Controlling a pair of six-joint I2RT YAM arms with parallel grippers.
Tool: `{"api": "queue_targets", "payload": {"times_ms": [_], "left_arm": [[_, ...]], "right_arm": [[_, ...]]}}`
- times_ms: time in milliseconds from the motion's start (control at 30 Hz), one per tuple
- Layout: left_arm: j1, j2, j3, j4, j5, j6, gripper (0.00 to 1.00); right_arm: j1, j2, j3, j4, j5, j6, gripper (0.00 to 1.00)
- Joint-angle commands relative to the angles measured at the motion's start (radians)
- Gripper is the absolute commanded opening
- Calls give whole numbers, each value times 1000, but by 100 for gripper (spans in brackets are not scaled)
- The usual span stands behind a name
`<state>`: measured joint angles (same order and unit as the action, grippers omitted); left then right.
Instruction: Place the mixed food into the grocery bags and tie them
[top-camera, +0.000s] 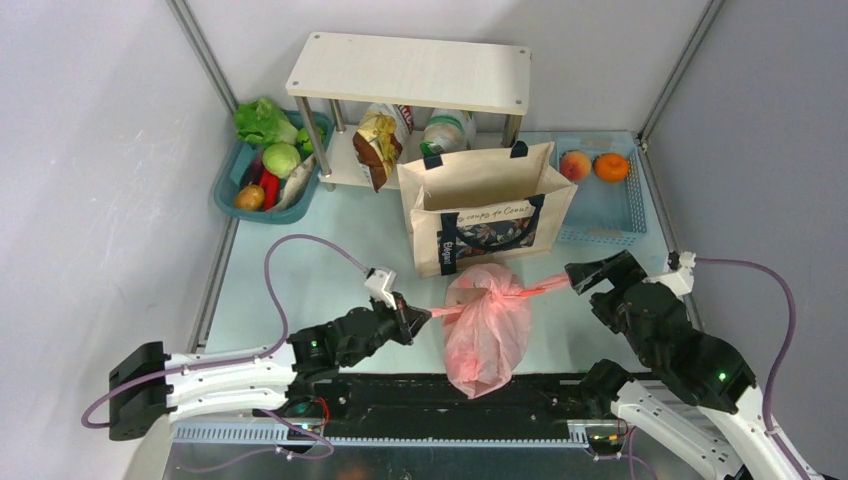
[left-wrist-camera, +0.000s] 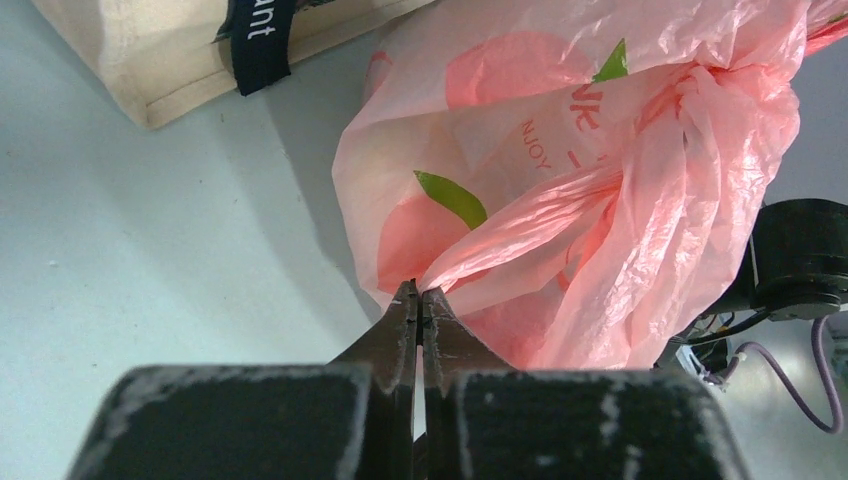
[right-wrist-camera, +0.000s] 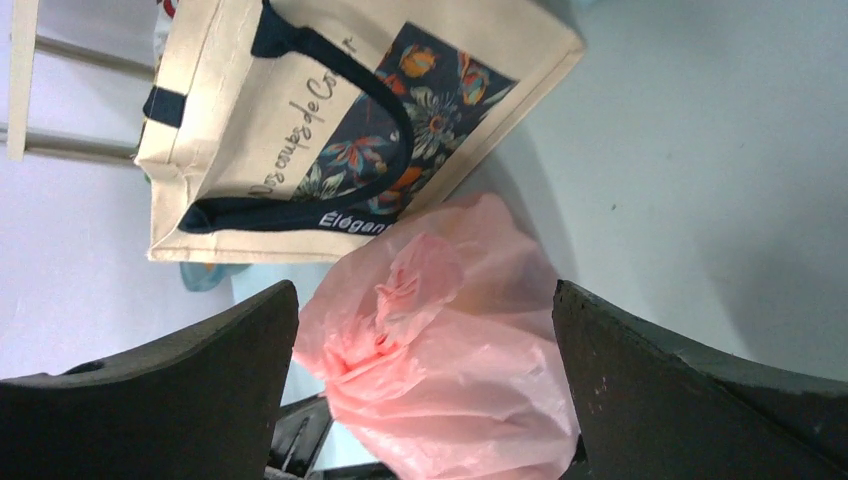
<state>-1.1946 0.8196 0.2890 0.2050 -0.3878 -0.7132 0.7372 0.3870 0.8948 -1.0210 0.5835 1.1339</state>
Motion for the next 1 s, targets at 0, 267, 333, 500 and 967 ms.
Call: {"api": "queue_targets", "payload": {"times_ms": [0, 267, 333, 500, 967], "left_arm": [[2, -7, 29, 57, 29, 22, 0], [2, -101, -4, 56, -2, 16, 0], [2, -122, -12, 56, -19, 15, 0], [2, -162, -30, 55, -69, 5, 1], [161, -356, -90, -291, -332, -121, 0]], "right_arm": [[5, 45, 8, 28, -86, 100, 99], [93, 158, -73, 159, -1, 200, 86], [138, 202, -75, 159, 53, 232, 76], [244, 276, -76, 130, 182, 306, 24], [43, 247, -186, 77, 213, 95, 0]]}}
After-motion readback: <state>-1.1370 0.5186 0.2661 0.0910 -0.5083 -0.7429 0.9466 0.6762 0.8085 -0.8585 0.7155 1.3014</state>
